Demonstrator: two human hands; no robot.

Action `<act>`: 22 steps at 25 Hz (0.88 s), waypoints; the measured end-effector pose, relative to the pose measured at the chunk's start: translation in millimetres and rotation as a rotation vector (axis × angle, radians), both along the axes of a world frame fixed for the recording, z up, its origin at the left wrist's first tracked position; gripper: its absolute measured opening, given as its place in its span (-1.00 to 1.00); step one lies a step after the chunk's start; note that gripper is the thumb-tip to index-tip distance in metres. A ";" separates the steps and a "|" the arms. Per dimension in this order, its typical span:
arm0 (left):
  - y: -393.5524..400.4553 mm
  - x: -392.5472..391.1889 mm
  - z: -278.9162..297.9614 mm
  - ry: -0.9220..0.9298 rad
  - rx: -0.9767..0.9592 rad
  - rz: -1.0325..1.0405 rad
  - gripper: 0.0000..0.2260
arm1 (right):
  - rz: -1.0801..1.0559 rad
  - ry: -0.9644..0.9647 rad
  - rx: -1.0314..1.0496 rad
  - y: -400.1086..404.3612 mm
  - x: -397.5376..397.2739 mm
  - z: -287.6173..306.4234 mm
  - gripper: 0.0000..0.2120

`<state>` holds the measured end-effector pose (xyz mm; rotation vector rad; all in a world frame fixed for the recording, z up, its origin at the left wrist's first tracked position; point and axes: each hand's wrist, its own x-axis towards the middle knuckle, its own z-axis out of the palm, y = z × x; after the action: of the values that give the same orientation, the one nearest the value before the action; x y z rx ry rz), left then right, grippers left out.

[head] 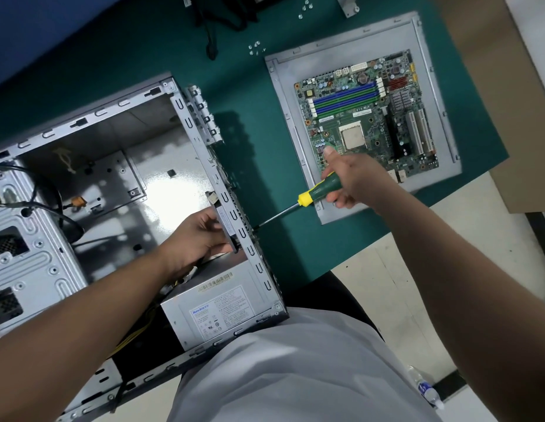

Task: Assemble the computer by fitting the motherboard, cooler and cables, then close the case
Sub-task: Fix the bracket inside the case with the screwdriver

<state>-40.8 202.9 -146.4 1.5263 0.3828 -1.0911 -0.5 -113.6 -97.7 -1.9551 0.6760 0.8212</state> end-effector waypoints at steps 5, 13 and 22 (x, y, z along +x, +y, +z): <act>1.3 -0.1 -1.7 -0.015 -0.025 -0.007 -0.81 | 0.154 0.023 0.170 -20.4 -3.6 3.7 -0.87; 3.9 -0.4 -6.7 -0.015 -0.032 -0.006 -0.80 | 0.314 -0.029 -0.033 -23.1 -3.7 3.1 -0.76; 2.3 0.0 -6.2 -0.007 -0.023 -0.021 -0.76 | 0.179 0.003 0.047 -19.9 -6.2 -7.0 -0.73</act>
<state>-40.8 205.3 -152.6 1.5168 0.3492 -1.1024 -6.8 -133.5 -104.7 -1.9927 0.4831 0.9402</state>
